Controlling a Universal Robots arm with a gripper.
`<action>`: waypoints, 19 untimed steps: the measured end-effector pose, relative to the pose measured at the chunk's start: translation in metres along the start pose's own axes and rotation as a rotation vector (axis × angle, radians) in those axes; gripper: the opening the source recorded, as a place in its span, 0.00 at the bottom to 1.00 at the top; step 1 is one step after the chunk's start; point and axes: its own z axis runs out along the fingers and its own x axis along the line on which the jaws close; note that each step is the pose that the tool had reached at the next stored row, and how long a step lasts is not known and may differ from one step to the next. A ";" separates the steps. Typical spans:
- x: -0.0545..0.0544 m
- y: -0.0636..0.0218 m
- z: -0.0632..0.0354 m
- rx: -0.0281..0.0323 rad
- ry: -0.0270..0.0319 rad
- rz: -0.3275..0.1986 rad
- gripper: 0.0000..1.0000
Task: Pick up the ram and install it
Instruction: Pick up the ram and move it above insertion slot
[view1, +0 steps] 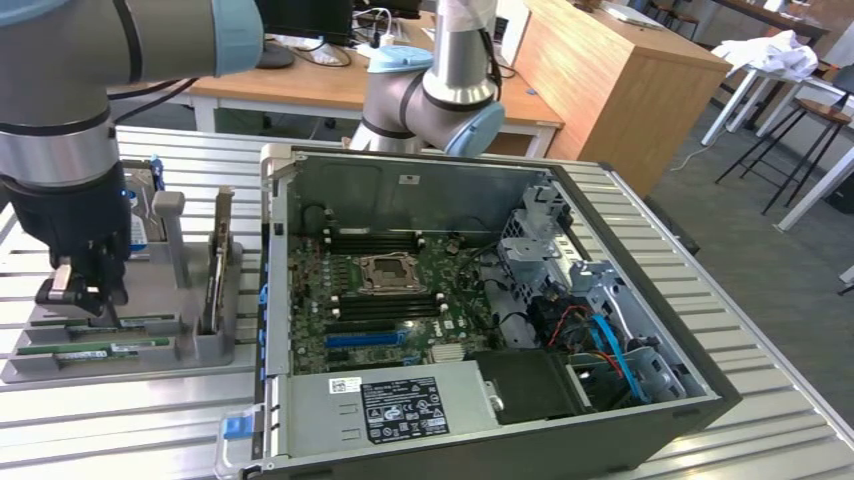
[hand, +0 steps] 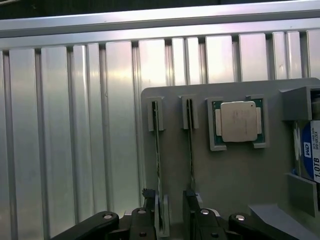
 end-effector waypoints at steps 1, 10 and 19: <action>0.000 0.0000 0.0014 0.0001 0.0000 -0.001 0.36; 0.000 -0.0002 0.0081 0.0003 0.0008 -0.018 0.36; 0.000 -0.0002 0.0088 0.0016 0.0013 -0.051 0.36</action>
